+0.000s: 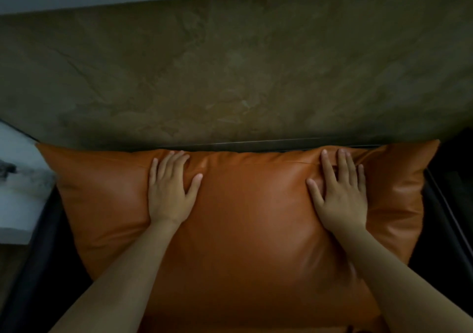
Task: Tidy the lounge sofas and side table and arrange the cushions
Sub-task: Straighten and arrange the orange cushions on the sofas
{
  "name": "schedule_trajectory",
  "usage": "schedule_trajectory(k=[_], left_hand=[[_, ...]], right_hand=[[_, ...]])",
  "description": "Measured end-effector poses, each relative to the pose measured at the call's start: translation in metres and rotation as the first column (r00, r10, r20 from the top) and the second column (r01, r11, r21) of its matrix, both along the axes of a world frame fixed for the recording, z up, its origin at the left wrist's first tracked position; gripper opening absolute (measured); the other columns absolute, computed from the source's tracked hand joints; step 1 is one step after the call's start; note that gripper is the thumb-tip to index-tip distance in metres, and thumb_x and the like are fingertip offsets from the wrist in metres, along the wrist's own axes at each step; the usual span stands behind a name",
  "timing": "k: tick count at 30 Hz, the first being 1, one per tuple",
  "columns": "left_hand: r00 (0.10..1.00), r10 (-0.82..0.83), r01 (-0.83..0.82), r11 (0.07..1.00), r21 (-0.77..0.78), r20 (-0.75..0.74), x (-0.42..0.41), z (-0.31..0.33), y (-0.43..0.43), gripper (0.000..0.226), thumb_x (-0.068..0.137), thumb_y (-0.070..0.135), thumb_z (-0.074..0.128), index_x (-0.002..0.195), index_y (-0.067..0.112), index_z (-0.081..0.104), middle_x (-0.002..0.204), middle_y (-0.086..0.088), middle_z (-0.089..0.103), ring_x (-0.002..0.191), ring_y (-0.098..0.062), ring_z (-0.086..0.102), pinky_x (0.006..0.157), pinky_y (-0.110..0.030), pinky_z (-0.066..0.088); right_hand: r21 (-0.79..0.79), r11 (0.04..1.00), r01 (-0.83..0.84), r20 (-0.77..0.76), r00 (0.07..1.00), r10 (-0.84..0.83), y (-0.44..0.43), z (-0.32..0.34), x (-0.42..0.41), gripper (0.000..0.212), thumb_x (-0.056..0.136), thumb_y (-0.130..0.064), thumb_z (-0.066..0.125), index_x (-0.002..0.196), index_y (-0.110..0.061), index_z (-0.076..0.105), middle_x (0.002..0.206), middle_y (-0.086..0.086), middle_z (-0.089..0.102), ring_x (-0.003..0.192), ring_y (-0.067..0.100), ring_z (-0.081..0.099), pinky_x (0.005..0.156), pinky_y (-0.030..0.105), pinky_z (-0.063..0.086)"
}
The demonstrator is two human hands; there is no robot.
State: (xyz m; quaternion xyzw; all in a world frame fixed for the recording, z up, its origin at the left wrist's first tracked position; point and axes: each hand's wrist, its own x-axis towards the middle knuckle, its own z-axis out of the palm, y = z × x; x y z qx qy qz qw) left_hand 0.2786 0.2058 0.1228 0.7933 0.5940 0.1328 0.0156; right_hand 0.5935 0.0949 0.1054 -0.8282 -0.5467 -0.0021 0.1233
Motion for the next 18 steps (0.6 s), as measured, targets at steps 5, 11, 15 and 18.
schedule_trajectory(k=[5,11,15,18], left_hand=[[1.000,-0.005,0.005,1.000,-0.003,-0.027,-0.001,-0.001,-0.004,0.063,0.093,0.056,0.027,0.132,0.014,0.053,0.140,-0.004,0.053,0.138,-0.020,0.038,0.119,-0.040,0.017],[1.000,-0.012,0.012,0.998,-0.057,0.006,-0.008,0.010,-0.020,0.059,0.096,0.055,0.035,0.137,0.015,0.051,0.144,-0.005,0.049,0.140,-0.020,0.035,0.119,-0.038,0.015],[0.973,0.105,-0.090,0.993,-0.081,0.206,-0.010,0.031,-0.060,0.056,0.098,0.044,0.048,0.146,0.015,0.040,0.151,-0.004,0.040,0.145,-0.018,0.025,0.120,-0.035,0.009],[0.957,0.162,-0.136,0.983,-0.119,0.240,-0.011,0.037,-0.100,0.061,0.098,0.051,0.042,0.149,0.019,0.034,0.156,-0.002,0.031,0.147,-0.016,0.018,0.121,-0.036,0.005]], right_hand=[[-0.017,1.000,-0.001,0.006,1.000,0.001,-0.007,0.002,-0.002,0.075,0.089,-0.065,0.019,0.153,-0.026,0.023,0.158,0.013,0.024,0.148,0.026,0.017,0.121,0.043,0.007],[-0.031,0.999,-0.037,0.045,0.998,0.038,-0.029,0.025,-0.010,0.078,0.087,-0.067,0.018,0.150,-0.024,0.034,0.157,0.005,0.030,0.148,0.021,0.019,0.120,0.041,0.005],[0.073,0.997,-0.038,0.011,0.999,0.037,-0.073,0.037,-0.026,0.070,0.090,-0.059,0.028,0.146,-0.017,0.042,0.154,0.007,0.035,0.146,0.022,0.023,0.119,0.039,0.007],[0.079,0.997,-0.026,-0.022,0.999,0.028,-0.101,0.036,-0.041,0.068,0.092,-0.056,0.029,0.146,-0.017,0.042,0.156,0.006,0.032,0.148,0.021,0.017,0.120,0.038,0.005]])
